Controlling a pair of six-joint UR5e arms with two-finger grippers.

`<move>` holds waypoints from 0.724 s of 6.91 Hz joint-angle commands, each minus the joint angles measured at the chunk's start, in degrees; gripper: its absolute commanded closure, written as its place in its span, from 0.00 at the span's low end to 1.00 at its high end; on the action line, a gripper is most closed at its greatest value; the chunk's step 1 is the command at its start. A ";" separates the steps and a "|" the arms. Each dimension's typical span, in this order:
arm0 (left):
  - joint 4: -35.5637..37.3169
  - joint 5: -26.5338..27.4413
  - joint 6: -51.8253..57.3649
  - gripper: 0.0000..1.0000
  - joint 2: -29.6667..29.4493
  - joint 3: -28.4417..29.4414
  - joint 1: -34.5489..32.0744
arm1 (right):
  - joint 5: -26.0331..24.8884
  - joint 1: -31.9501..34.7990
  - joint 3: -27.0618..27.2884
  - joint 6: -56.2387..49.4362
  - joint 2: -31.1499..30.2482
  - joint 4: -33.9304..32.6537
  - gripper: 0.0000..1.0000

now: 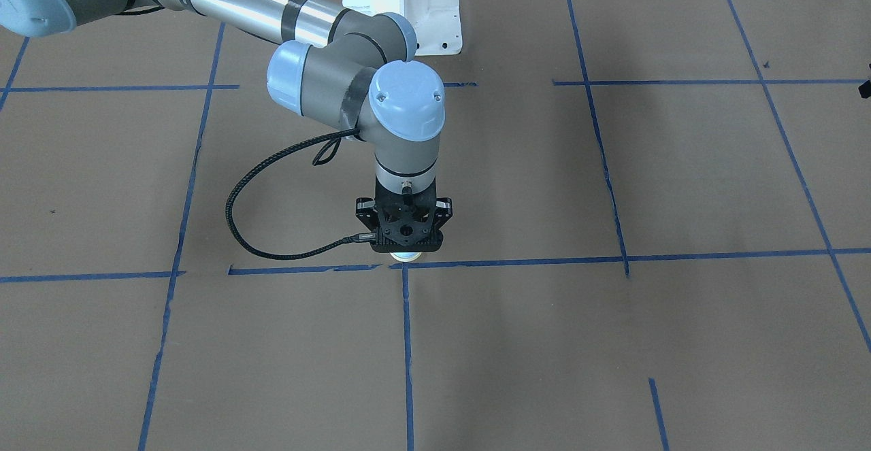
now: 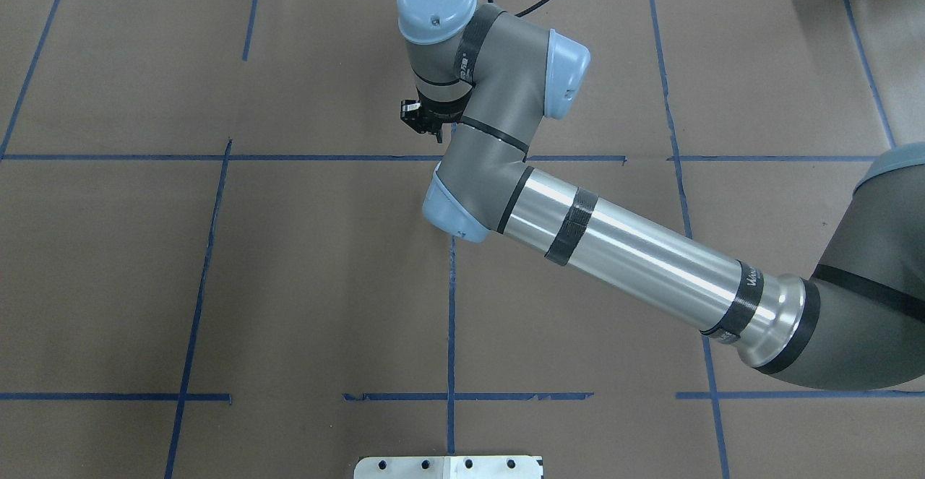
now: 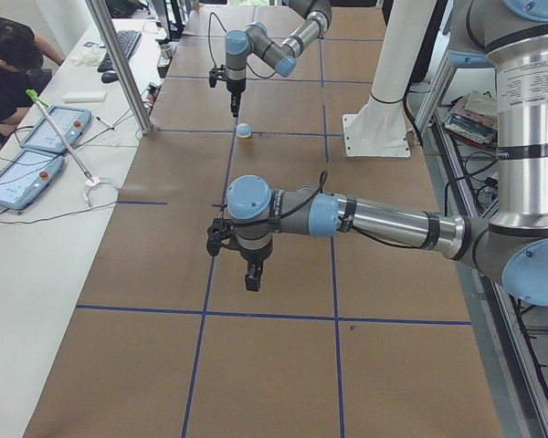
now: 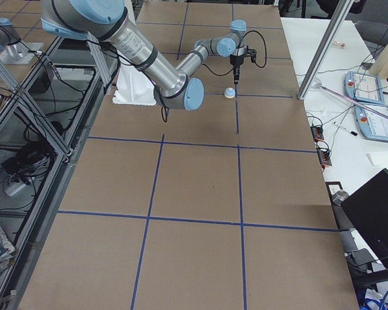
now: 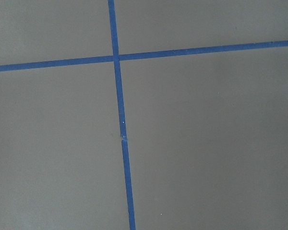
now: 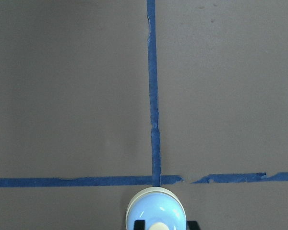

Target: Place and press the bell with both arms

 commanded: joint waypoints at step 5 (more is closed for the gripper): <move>0.00 -0.01 -0.01 0.00 -0.24 0.91 0.00 | -1.32 -2.39 -3.88 1.64 -0.54 4.58 1.00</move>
